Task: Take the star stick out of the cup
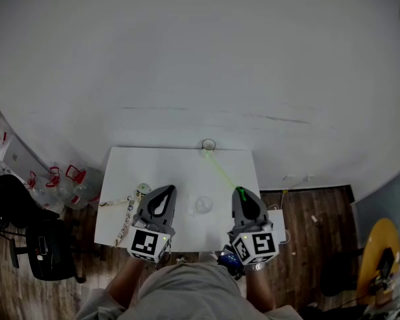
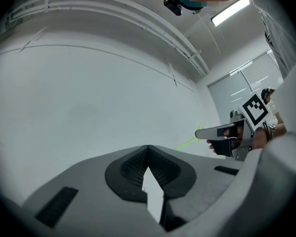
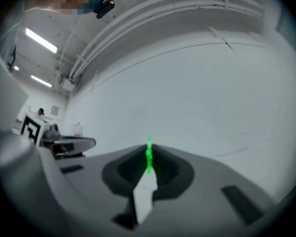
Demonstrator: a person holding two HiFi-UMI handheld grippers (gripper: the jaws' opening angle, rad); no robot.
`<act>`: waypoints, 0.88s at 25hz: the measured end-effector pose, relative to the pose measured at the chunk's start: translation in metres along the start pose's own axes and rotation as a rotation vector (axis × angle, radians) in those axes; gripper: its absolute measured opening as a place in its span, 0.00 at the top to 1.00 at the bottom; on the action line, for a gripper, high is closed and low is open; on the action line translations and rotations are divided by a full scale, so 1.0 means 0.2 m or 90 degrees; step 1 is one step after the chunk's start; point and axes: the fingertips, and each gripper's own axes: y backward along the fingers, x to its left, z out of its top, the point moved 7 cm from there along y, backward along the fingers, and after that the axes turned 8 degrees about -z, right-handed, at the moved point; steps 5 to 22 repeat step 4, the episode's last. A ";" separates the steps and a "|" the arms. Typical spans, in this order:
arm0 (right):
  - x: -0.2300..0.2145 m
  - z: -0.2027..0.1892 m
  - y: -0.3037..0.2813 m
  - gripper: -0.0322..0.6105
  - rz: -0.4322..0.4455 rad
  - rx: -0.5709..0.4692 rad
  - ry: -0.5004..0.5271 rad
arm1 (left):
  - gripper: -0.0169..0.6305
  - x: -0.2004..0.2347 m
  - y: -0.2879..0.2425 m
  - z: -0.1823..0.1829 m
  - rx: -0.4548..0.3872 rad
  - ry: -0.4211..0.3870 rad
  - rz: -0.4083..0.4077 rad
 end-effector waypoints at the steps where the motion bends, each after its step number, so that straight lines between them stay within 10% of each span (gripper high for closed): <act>1: 0.00 0.00 0.00 0.88 0.000 0.001 0.000 | 0.92 0.00 0.00 0.00 0.001 0.003 -0.001; 22: -0.02 -0.01 0.01 0.88 -0.001 0.004 0.001 | 0.93 -0.02 0.00 0.00 0.003 0.018 0.000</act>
